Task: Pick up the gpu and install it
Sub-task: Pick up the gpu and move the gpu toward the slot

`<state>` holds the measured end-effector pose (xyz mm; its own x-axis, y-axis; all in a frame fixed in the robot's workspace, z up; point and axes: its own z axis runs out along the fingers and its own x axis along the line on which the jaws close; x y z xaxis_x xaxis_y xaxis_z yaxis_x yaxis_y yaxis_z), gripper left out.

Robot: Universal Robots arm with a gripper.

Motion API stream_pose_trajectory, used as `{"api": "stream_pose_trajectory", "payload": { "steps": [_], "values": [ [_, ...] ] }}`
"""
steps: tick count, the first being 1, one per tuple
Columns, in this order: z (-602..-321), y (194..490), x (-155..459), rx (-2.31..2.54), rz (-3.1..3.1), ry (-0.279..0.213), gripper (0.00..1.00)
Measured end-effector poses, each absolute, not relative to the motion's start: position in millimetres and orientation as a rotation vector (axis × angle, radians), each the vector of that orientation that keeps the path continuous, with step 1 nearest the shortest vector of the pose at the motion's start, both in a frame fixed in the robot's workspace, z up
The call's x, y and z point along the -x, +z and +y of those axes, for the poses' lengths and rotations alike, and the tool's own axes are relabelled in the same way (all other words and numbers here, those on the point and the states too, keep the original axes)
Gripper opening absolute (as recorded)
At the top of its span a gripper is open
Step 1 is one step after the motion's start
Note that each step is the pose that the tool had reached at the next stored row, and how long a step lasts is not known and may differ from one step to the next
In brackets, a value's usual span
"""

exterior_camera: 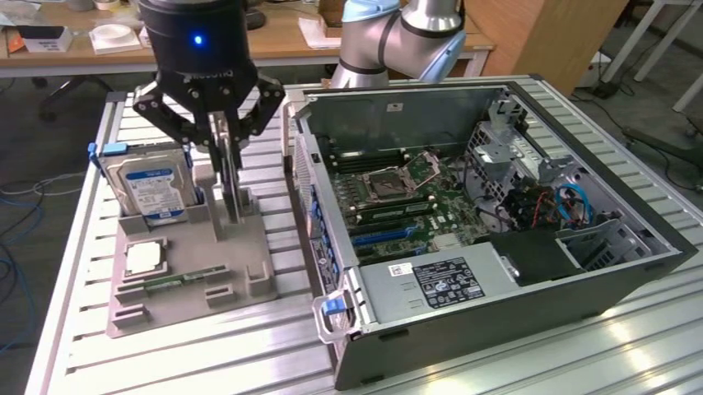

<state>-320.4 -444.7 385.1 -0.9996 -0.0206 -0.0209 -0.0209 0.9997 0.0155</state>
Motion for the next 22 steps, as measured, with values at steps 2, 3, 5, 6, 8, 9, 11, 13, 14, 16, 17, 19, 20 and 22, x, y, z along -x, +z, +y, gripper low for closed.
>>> {"api": "stream_pose_trajectory", "payload": {
  "steps": [2,3,5,6,8,9,11,13,14,16,17,19,20,22],
  "values": [
    [-444.7,391.0,320.3,0.032,3.121,0.025,0.26],
    [-444.7,393.7,320.3,0.032,3.121,0.025,0.26],
    [-444.7,398.9,320.4,0.032,3.121,0.025,0.26],
    [-444.7,401.7,320.4,0.032,3.121,0.025,0.26],
    [-444.7,407.7,320.4,0.032,3.120,0.025,0.26],
    [-444.7,411.5,320.4,0.032,3.121,0.025,0.26],
    [-444.7,417.1,320.4,0.032,3.121,0.025,0.26],
    [-444.7,418.8,320.4,0.033,3.120,0.028,0.26],
    [-444.7,418.8,320.4,0.032,3.120,0.028,0.26],
    [-444.7,418.8,320.3,0.032,3.120,0.028,0.26],
    [-444.7,418.8,320.4,0.032,3.121,0.028,0.26],
    [-444.7,418.9,320.4,0.032,3.121,0.028,0.26],
    [-444.7,418.8,320.4,0.032,3.121,0.028,0.26],
    [-444.7,418.9,320.4,0.032,3.121,0.028,0.26]
  ]
}}
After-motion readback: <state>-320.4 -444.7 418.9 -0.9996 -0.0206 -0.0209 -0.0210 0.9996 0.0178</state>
